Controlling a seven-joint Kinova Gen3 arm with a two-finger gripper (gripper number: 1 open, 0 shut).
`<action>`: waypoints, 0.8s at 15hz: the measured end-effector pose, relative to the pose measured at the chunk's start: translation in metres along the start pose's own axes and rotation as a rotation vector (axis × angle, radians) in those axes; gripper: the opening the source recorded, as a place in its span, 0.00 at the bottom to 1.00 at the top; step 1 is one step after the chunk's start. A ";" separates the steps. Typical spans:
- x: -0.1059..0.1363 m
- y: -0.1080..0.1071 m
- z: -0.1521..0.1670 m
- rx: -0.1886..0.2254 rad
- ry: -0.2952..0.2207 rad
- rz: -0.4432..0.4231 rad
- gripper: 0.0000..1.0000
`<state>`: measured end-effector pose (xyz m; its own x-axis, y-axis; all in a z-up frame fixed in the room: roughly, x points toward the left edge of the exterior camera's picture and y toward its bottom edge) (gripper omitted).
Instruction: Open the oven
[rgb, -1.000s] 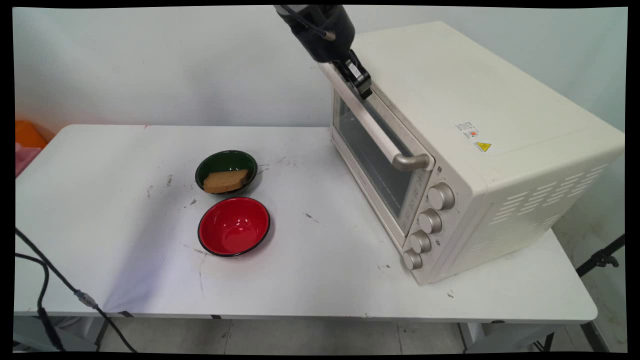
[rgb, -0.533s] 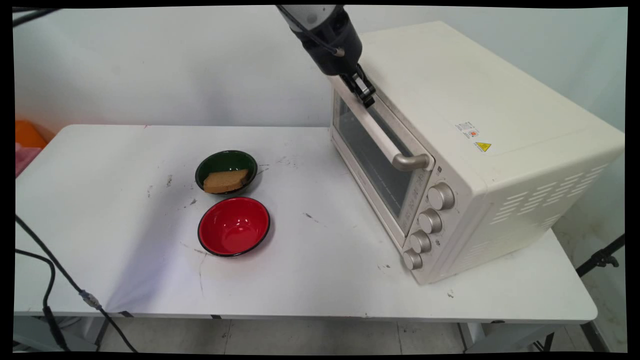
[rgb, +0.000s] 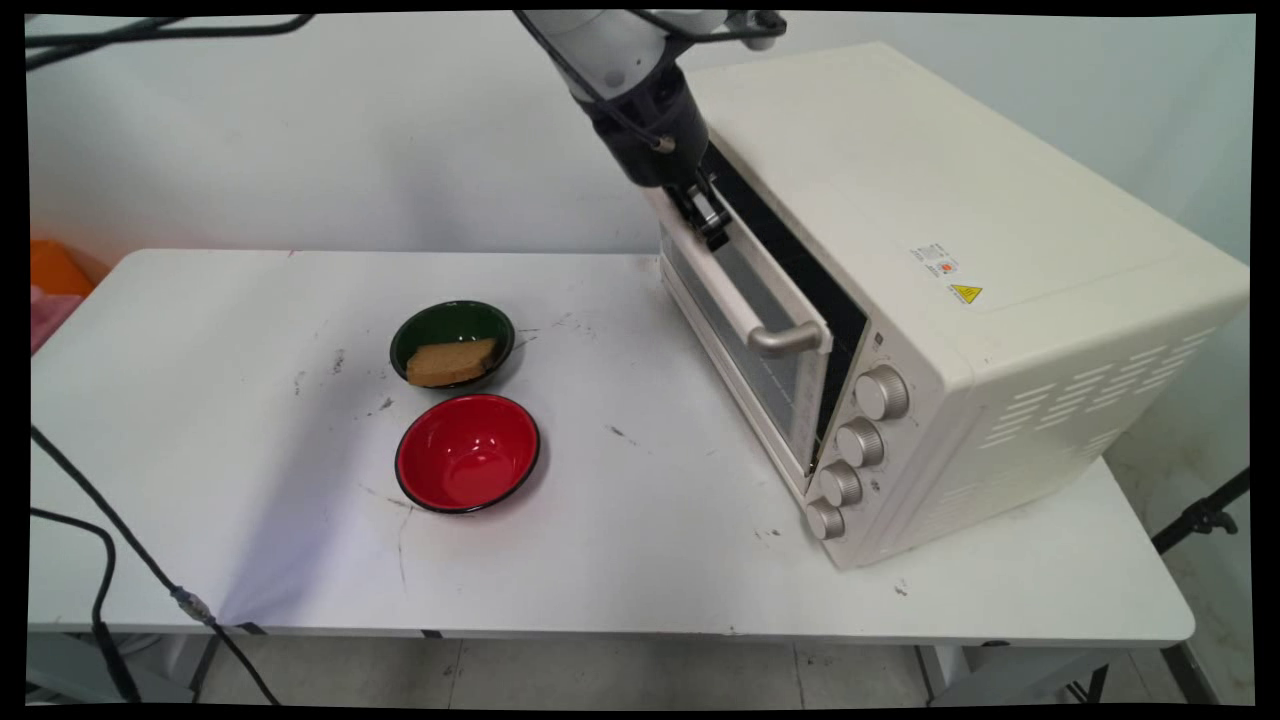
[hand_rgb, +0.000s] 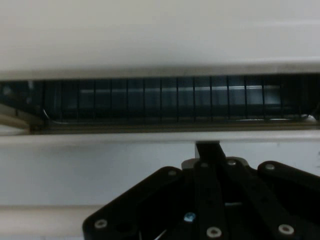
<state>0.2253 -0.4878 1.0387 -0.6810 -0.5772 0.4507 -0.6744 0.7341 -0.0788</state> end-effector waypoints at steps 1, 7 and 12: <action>-0.003 0.001 0.000 -0.003 -0.004 -0.003 0.00; -0.027 0.003 -0.002 -0.020 -0.003 -0.014 0.00; -0.056 0.001 -0.008 -0.035 0.010 -0.006 0.00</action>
<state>0.2647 -0.4518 1.0202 -0.6743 -0.5779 0.4598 -0.6676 0.7432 -0.0450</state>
